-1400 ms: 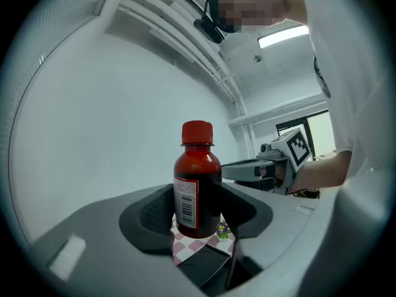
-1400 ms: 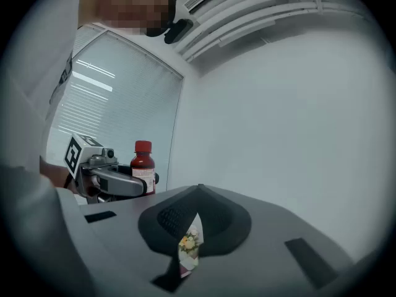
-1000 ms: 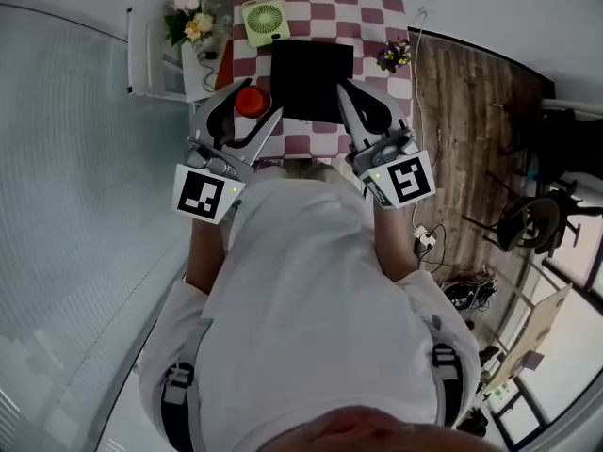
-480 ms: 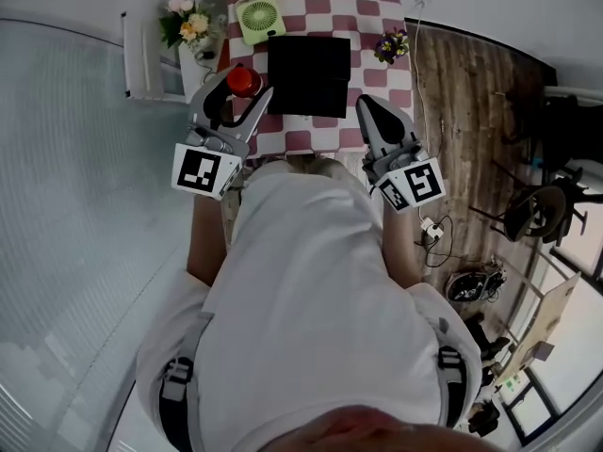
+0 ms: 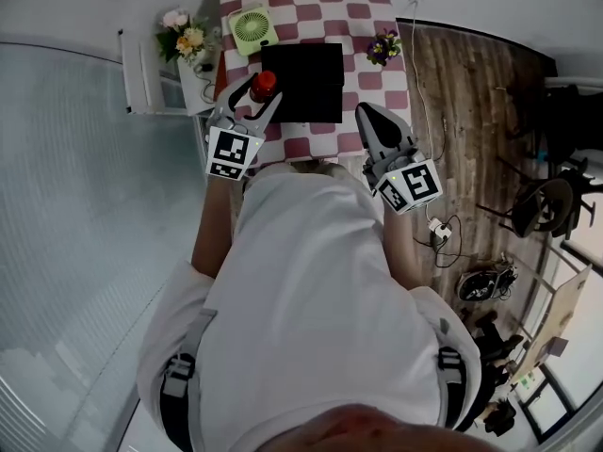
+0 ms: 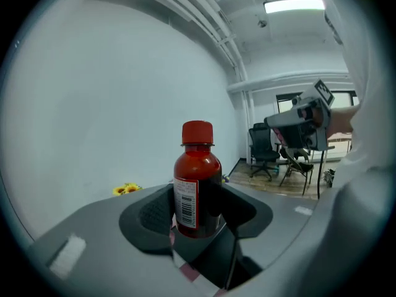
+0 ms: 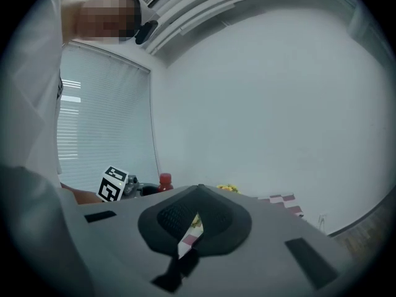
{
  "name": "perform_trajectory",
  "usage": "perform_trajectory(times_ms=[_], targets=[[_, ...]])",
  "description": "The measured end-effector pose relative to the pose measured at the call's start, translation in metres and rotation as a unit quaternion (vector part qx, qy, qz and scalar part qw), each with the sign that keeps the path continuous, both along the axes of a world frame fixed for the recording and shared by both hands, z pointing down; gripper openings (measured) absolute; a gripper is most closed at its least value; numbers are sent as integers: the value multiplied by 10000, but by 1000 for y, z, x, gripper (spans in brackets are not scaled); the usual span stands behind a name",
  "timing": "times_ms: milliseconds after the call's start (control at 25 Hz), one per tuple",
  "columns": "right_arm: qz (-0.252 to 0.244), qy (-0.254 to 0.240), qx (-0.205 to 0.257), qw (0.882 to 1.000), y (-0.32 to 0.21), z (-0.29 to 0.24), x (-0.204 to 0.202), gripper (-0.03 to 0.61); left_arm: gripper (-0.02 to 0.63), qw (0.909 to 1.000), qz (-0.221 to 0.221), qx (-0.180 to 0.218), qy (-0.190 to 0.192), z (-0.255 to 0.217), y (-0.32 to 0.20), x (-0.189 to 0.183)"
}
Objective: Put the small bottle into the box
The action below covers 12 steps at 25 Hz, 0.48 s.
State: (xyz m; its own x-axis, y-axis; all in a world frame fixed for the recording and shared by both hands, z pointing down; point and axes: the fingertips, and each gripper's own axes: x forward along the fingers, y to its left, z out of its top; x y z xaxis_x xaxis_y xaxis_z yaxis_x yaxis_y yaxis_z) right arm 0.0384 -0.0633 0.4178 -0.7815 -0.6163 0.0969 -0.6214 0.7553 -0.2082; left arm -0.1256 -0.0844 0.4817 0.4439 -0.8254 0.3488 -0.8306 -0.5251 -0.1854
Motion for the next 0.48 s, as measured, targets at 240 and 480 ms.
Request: perform_trajectory(times_ms=[240, 480], targets=[[214, 3, 20, 9998, -1, 0, 13, 2, 222, 9958, 224, -705, -541, 69, -5, 10], [627, 38, -52, 9980, 4, 2, 37, 2, 222, 9813, 651, -1352, -1207, 135, -9, 21]])
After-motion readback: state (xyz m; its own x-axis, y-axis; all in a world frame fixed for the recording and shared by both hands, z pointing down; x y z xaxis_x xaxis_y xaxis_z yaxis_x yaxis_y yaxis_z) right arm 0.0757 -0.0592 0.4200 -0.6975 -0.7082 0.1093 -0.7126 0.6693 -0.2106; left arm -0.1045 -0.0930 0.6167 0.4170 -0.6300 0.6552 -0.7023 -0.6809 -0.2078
